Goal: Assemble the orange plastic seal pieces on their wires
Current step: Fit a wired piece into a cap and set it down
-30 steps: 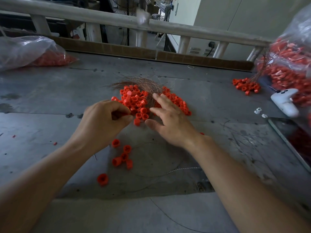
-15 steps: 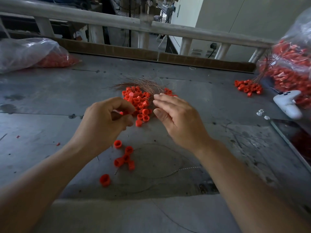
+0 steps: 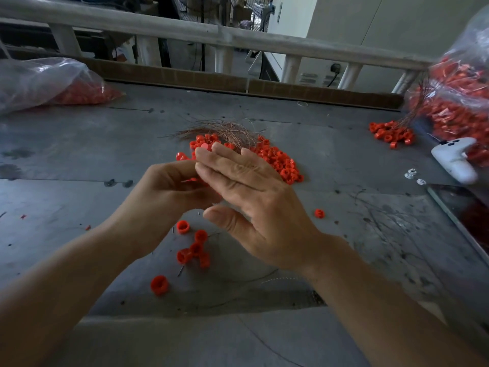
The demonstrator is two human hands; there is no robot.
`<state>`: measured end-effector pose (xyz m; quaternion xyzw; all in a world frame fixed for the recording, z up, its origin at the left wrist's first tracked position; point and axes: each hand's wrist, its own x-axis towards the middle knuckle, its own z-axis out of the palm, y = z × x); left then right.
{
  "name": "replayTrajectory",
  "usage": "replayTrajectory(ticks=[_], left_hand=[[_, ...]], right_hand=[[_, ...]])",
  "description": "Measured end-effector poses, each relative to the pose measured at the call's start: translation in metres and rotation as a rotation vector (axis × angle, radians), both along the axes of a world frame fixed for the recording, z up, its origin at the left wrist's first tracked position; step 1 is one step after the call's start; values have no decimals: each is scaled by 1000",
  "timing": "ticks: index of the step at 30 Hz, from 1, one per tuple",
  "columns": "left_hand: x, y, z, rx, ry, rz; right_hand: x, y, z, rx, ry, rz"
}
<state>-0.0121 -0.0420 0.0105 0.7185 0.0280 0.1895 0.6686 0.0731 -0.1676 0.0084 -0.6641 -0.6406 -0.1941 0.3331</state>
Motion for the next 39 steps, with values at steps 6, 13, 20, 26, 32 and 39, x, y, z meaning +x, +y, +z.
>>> replayTrajectory(ticks=[6, 13, 20, 26, 32, 39], left_hand=[[1, -4, -3, 66, -20, 3], [0, -4, -2, 91, -35, 33], [3, -1, -1, 157, -69, 96], [2, 2, -3, 106, -22, 59], [2, 2, -3, 131, -3, 65], [2, 2, -3, 0, -14, 5]], right_hand=[[-3, -1, -1, -29, 10, 28], [-4, 1, -2, -39, 49, 87], [1, -2, 0, 86, 266, -53], [7, -2, -5, 55, 278, 29], [10, -4, -4, 64, 477, 70], [15, -6, 1, 167, 606, 96]])
